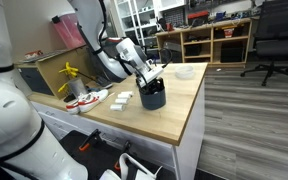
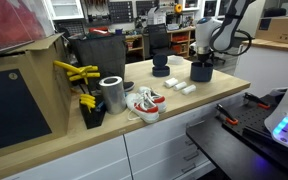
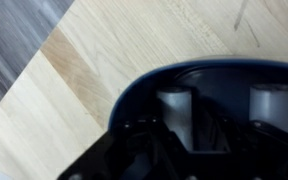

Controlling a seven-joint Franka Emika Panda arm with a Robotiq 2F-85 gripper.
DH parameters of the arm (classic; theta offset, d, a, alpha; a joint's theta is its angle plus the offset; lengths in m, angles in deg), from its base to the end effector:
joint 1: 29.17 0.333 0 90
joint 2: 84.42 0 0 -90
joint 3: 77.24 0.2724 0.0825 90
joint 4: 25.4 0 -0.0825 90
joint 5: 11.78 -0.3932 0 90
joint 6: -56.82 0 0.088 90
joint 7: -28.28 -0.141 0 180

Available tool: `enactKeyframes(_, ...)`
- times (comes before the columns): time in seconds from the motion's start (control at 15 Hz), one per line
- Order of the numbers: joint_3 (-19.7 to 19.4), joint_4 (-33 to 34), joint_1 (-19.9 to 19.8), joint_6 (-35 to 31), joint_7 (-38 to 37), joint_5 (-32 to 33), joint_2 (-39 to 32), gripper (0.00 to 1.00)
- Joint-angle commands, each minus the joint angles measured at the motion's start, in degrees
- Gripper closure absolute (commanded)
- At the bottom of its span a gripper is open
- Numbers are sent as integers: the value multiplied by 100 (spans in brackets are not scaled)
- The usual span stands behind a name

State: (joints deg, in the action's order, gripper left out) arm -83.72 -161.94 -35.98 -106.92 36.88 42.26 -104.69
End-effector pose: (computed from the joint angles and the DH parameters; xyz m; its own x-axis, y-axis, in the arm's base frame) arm 0.4839 -0.0830 0.0941 0.6876 0.7169 -0.1150 0.7073 -0.6254 0.3295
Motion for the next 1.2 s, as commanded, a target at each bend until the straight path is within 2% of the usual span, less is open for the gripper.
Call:
enactKeyframes(0.0, -89, 111, 57, -83, 36, 395, -254, 46)
enactKeyframes(0.07, -92, 116, 53, -86, 28, 483, -306, 47)
enactKeyframes(0.13, -94, 129, 48, -100, 30, 577, -349, 43)
enactKeyframes(0.33, -114, 142, 35, -152, -28, 856, -370, 48)
enactKeyframes(0.4, -116, 143, 27, -166, -38, 931, -379, 70)
enactKeyframes(0.47, -116, 145, 16, -190, -43, 995, -382, 73)
enactKeyframes(0.67, -106, 86, -59, -267, 14, 1114, -341, 93)
enactKeyframes(1.0, -130, -57, -169, -475, 1, 1224, -154, 93)
enactKeyframes(1.13, 0, -163, -335, -563, 194, 873, -4, 93)
